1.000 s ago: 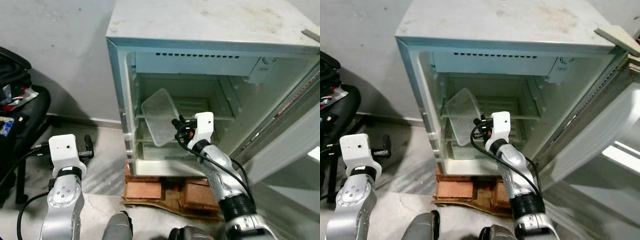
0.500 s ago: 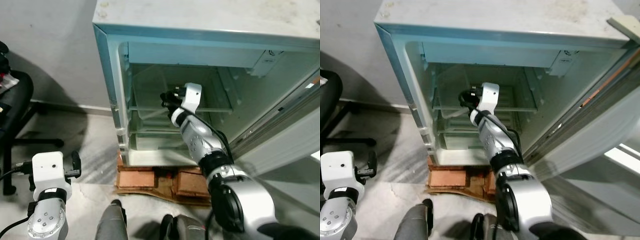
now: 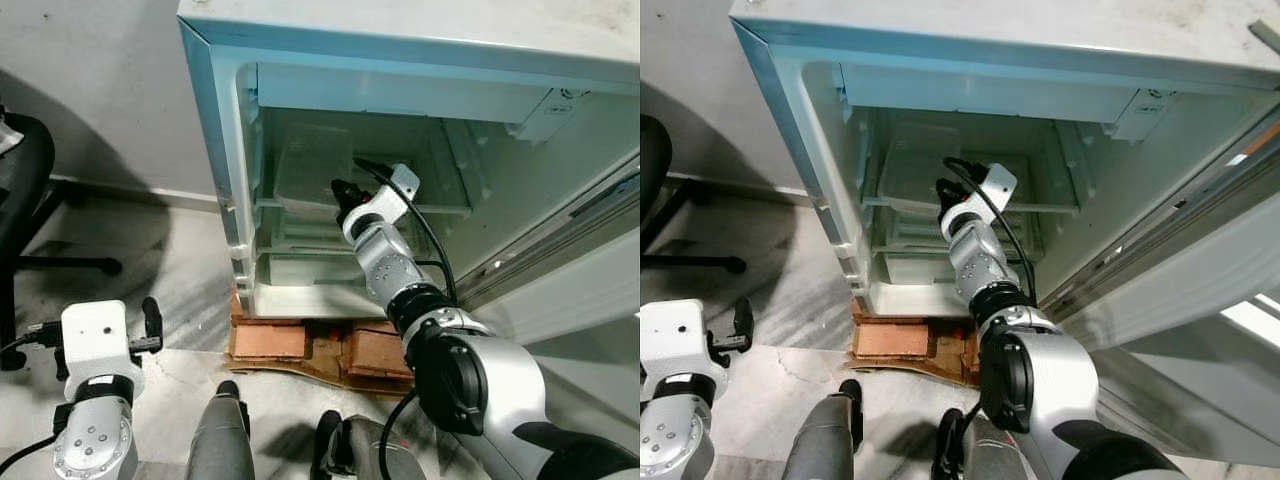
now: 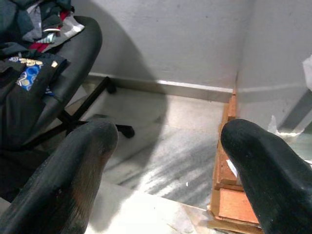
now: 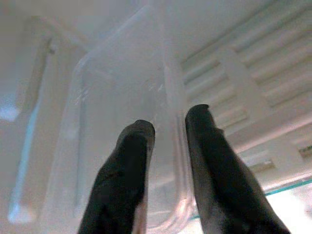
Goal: Restocking fridge
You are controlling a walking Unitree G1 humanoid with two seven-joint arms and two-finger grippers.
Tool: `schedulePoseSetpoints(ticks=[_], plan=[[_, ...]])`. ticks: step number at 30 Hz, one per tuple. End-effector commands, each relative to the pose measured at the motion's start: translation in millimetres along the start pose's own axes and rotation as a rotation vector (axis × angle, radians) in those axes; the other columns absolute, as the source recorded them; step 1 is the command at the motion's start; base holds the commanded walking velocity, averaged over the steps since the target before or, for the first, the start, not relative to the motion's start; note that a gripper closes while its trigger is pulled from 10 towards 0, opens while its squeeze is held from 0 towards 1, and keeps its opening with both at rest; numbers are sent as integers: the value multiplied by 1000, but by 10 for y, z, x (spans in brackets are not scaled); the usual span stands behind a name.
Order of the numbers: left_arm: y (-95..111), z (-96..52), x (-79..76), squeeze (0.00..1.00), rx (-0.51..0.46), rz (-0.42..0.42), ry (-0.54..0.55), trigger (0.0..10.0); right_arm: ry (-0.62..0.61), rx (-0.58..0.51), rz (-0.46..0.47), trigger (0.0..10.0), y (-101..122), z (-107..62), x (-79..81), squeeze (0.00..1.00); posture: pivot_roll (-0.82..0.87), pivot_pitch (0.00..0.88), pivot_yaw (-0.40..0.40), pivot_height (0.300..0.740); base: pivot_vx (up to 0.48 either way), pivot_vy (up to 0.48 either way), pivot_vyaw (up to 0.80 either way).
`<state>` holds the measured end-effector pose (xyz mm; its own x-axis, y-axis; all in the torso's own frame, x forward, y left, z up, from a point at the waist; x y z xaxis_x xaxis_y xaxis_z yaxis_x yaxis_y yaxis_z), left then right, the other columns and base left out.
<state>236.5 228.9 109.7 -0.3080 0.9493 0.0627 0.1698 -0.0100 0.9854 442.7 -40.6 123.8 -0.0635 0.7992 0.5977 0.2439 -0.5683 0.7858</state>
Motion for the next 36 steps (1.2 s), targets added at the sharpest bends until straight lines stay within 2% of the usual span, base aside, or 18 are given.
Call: schedulePoseSetpoints(ticks=[1,5,8,12,13,14,18,21,23,25,29,30,31,32,33,34,36], plan=[[21,-23,31,0,-1,13,14,10000,47,-1,69,10000,-50,16,322,1000,440,284,-151,740,0,0,0],[31,-1,8,0,-7,11,13,10000,81,-36,92,10000,63,34,417,1000,434,276,-154,740,0,0,0],[55,34,-20,0,-22,2,17,10000,111,-97,82,10000,254,51,458,1000,420,265,-156,740,0,0,0],[57,82,-19,0,-31,-13,27,10000,129,-133,35,10000,388,58,419,1000,401,250,-161,740,0,0,0],[60,106,-24,0,-35,-22,31,10000,123,-134,-3,10000,408,57,349,1000,382,239,-165,740,0,0,0],[60,106,-24,0,-35,-22,31,10000,123,-134,-3,10000,408,57,349,1000,382,239,-165,740,0,0,0],[83,199,-120,0,-50,-41,17,10000,107,-115,-186,10000,401,18,8,1000,343,223,-167,740,0,0,0],[82,225,-140,0,-53,-44,13,10000,108,-110,-225,10000,396,1,-73,1000,332,219,-166,740,0,0,0],[139,256,-146,0,-84,-52,20,10000,126,-112,-310,10000,416,-49,-237,1000,317,209,-163,740,0,0,0],[174,268,-136,0,-104,-56,27,10000,166,-122,-400,10000,428,-93,-288,1000,312,205,-159,740,0,0,0],[169,303,-149,0,-110,-59,9,10000,278,-141,-548,10000,382,-203,-263,1000,285,185,-150,740,0,0,0],[147,317,-173,0,-108,-57,-5,10000,365,-154,-636,10000,290,-329,-216,949,268,166,-143,740,0,0,0],[128,323,-183,0,-106,-53,-9,10000,404,-160,-680,10000,238,-407,-198,584,262,160,-141,740,0,0,0],[99,328,-185,0,-99,-51,-10,10000,427,-165,-713,10000,193,-477,-195,0,256,156,-139,740,0,0,0],[99,328,-185,0,-99,-51,-10,10000,427,-165,-713,10000,193,-477,-195,0,256,156,-139,740,0,0,0],[14,335,-177,0,-71,-62,-7,10000,424,-162,-735,10000,130,-593,-254,0,235,138,-132,740,0,0,0],[-40,336,-192,0,-55,-71,-12,10000,383,-148,-728,10000,100,-676,-365,0,226,129,-127,740,0,0,0]])
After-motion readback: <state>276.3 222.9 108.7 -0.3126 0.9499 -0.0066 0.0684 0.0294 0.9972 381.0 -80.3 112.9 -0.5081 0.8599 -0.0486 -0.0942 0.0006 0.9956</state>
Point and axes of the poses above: a point about 5 cm out from each wrist's last joint towards the gripper, its own z axis pointing out of the wrist towards the gripper, its own y axis along the axis of the wrist's last joint, x = y × z, the point moved 6 cm from there along z, pointing out of the wrist towards the gripper, and after that the axes turned 8 degrees about -z, right-handed, at the moved point
